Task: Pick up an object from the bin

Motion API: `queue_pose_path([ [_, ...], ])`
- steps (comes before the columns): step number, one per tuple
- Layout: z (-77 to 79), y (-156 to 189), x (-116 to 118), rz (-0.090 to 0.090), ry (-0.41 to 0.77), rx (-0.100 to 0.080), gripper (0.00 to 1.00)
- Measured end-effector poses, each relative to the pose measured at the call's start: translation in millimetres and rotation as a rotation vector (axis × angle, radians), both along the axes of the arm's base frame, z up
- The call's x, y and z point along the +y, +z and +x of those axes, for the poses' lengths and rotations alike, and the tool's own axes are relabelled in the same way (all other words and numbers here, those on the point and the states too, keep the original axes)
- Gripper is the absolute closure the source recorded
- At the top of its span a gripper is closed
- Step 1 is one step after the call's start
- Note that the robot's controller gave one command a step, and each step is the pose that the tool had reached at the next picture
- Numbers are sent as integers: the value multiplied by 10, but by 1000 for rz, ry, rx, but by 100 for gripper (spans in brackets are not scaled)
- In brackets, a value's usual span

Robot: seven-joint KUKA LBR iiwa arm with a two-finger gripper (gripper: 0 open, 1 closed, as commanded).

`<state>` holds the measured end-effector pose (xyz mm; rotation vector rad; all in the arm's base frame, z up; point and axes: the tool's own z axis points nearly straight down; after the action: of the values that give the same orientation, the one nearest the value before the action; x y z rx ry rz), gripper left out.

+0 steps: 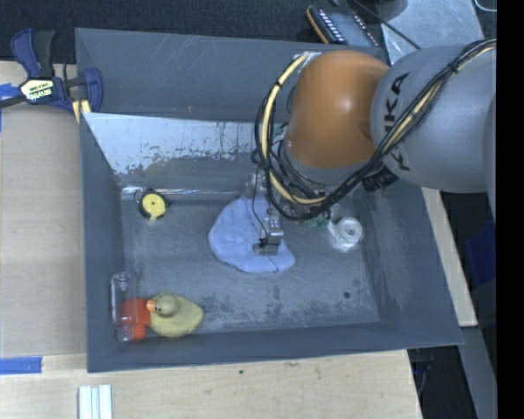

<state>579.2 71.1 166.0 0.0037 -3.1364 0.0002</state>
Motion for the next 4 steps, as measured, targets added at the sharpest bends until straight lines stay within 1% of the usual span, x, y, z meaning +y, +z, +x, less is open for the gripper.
queue_pose_path([
  [1,16,52,-3,1,-2,-9,0],
  [2,371,-960,124,3,526,-4,0],
  [3,395,-948,74,1,285,-9,0],
  [4,387,-949,128,4,525,-11,0],
])
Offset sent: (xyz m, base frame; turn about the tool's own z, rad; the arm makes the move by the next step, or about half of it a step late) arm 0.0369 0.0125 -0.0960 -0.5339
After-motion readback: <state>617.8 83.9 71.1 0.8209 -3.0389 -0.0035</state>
